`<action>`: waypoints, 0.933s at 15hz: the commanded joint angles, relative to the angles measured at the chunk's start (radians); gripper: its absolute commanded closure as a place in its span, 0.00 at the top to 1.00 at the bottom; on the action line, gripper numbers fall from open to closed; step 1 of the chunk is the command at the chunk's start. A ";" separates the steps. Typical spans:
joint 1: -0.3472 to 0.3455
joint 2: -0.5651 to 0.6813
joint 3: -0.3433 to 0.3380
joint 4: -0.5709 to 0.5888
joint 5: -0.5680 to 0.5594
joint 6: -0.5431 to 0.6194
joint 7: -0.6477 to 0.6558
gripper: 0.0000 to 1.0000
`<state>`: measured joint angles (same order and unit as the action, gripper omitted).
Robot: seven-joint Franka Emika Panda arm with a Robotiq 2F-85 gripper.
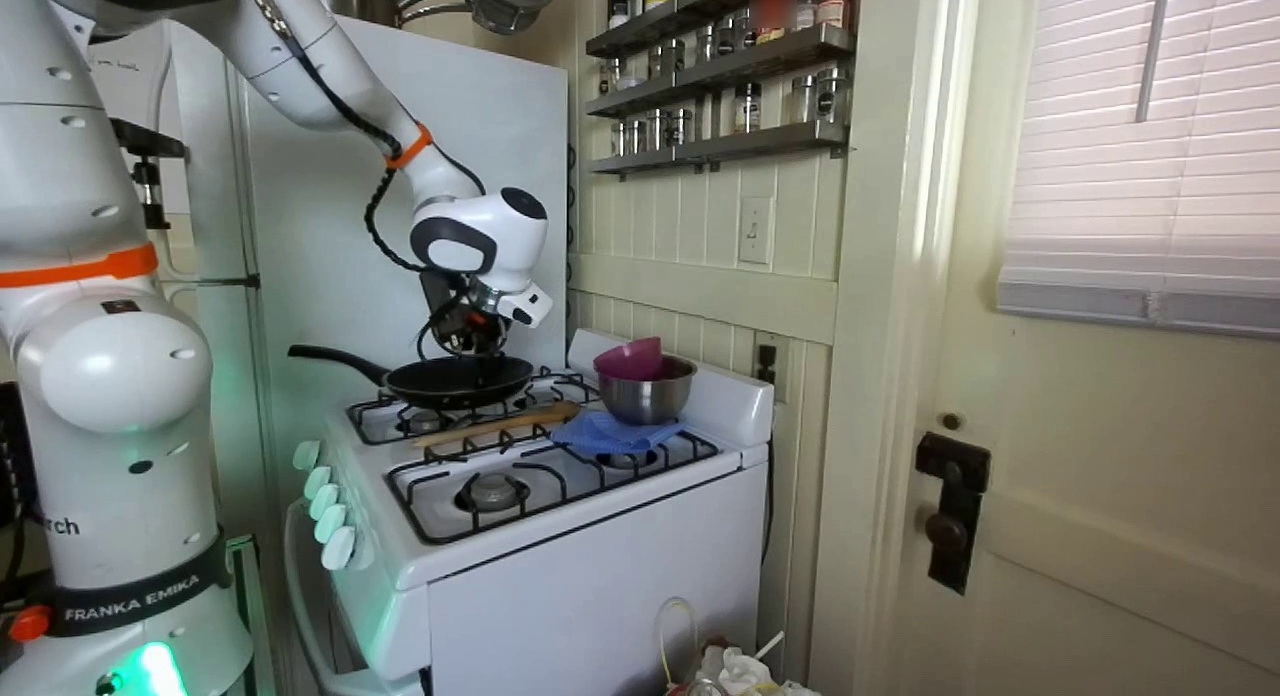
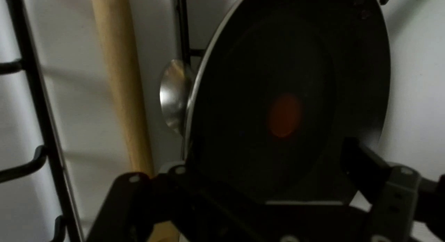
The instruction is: Put the purple bowl in the silver bowl then move the bowl to the right.
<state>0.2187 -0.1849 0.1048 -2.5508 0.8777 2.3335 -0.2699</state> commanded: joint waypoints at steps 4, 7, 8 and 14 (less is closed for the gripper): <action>-0.016 -0.002 0.016 -0.005 0.045 0.029 0.041 1.00; -0.022 -0.037 0.007 -0.021 0.148 0.085 0.006 1.00; -0.026 -0.048 0.006 -0.026 0.162 0.097 0.008 1.00; -0.063 -0.095 0.007 -0.075 0.094 0.106 0.063 1.00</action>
<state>0.1684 -0.2366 0.1043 -2.5768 0.9958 2.4327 -0.2358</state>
